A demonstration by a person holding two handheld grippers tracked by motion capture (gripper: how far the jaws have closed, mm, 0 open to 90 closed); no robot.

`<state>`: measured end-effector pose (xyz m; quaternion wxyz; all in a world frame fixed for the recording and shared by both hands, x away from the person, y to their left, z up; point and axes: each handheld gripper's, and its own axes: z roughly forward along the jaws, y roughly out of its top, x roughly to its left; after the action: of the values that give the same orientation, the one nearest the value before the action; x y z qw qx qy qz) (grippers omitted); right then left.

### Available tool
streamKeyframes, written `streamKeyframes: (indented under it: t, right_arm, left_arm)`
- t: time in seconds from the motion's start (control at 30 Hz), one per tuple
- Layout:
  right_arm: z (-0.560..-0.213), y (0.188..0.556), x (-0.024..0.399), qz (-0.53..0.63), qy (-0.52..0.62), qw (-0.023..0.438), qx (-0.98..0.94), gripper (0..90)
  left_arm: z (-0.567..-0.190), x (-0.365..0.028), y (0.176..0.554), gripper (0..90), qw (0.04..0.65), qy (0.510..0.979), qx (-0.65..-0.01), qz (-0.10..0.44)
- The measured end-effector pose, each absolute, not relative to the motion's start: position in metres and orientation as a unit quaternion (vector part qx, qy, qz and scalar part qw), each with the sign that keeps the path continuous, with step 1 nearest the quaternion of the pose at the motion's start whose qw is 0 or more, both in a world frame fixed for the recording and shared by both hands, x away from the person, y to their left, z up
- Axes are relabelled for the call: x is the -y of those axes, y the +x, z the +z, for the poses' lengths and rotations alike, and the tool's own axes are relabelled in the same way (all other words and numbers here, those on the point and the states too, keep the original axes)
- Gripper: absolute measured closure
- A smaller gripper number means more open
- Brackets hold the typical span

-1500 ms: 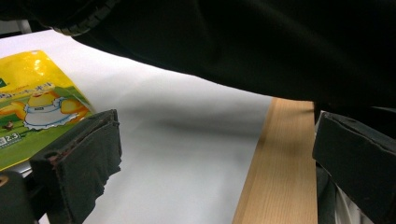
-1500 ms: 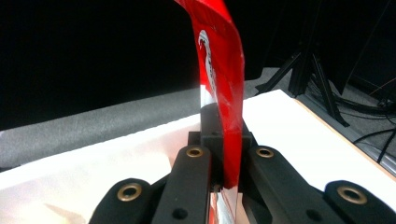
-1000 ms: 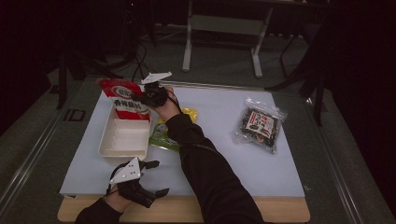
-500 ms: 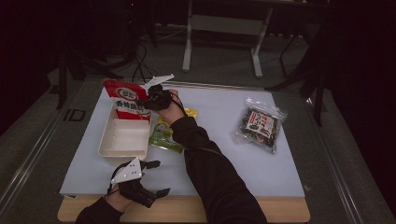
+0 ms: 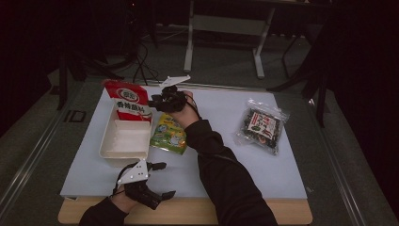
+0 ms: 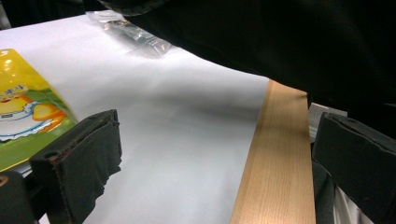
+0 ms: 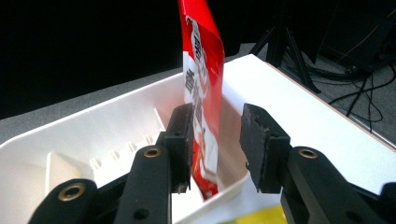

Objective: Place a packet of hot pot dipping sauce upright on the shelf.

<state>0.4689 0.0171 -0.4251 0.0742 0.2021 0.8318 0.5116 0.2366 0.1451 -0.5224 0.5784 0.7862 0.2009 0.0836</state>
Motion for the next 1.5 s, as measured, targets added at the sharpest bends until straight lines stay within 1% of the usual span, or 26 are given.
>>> streamKeyframes:
  t: [0.13,0.27,0.37,0.5,0.57,0.63,0.73,0.77,0.9,1.0,1.07,1.17,1.2,1.23,1.27,1.33,1.43,1.5]
  right_arm:
    - [-0.424,0.465,-0.008,0.513,0.205,0.075,-0.830,65.5]
    - [-0.421,0.464,0.004,0.516,0.208,0.061,-0.829,65.1]
    - [-0.418,0.458,0.014,0.510,0.208,0.081,-0.830,63.2]
    - [-0.416,0.453,0.021,0.509,0.208,0.089,-0.831,61.2]
    - [-0.413,0.446,0.029,0.513,0.207,0.093,-0.828,56.7]
    - [-0.412,0.444,0.032,0.515,0.207,0.092,-0.827,56.3]
    - [-0.409,0.435,0.044,0.517,0.210,0.099,-0.824,51.7]
    - [-0.408,0.431,0.050,0.518,0.210,0.103,-0.823,47.7]
    - [-0.407,0.426,0.058,0.511,0.216,0.111,-0.825,47.0]
    - [-0.404,0.419,0.074,0.511,0.225,0.117,-0.821,43.0]
    - [-0.404,0.416,0.082,0.509,0.231,0.120,-0.820,37.7]
    - [-0.405,0.414,0.086,0.510,0.233,0.124,-0.819,36.2]
    - [-0.405,0.412,0.091,0.512,0.236,0.124,-0.817,33.5]
    - [-0.405,0.408,0.099,0.517,0.236,0.127,-0.813,25.9]
    - [-0.405,0.407,0.103,0.521,0.240,0.122,-0.810,25.2]
    - [-0.406,0.404,0.111,0.531,0.247,0.118,-0.802,19.7]
    - [-0.407,0.398,0.122,0.531,0.258,0.133,-0.796,18.2]
    - [-0.408,0.395,0.128,0.530,0.257,0.131,-0.797,16.5]
  left_arm:
    - [-0.522,-0.143,0.238,2.1,0.579,0.787,-0.198,0.081]
    - [-0.523,-0.141,0.241,2.2,0.582,0.785,-0.198,0.078]
    - [-0.523,-0.139,0.241,3.0,0.580,0.787,-0.195,0.077]
    - [-0.523,-0.136,0.242,3.0,0.580,0.788,-0.192,0.075]
    - [-0.523,-0.135,0.242,3.0,0.581,0.788,-0.190,0.075]
    - [-0.523,-0.135,0.242,3.0,0.580,0.789,-0.190,0.075]
    - [-0.523,-0.135,0.243,3.0,0.582,0.787,-0.191,0.071]
    - [-0.523,-0.135,0.243,3.0,0.587,0.784,-0.192,0.068]
    - [-0.523,-0.135,0.243,3.0,0.585,0.785,-0.190,0.071]
    - [-0.522,-0.134,0.244,3.0,0.584,0.787,-0.186,0.070]
    - [-0.523,-0.132,0.245,3.0,0.584,0.787,-0.185,0.069]
    - [-0.523,-0.131,0.245,3.0,0.584,0.787,-0.185,0.067]
    - [-0.523,-0.130,0.246,3.0,0.583,0.789,-0.183,0.066]
    - [-0.523,-0.129,0.246,3.0,0.583,0.789,-0.181,0.065]
    - [-0.523,-0.129,0.246,3.0,0.583,0.789,-0.180,0.064]
    - [-0.523,-0.128,0.247,3.0,0.584,0.789,-0.180,0.063]
    - [-0.523,-0.127,0.247,3.0,0.585,0.789,-0.177,0.061]
    - [-0.523,-0.126,0.248,3.0,0.585,0.789,-0.176,0.061]
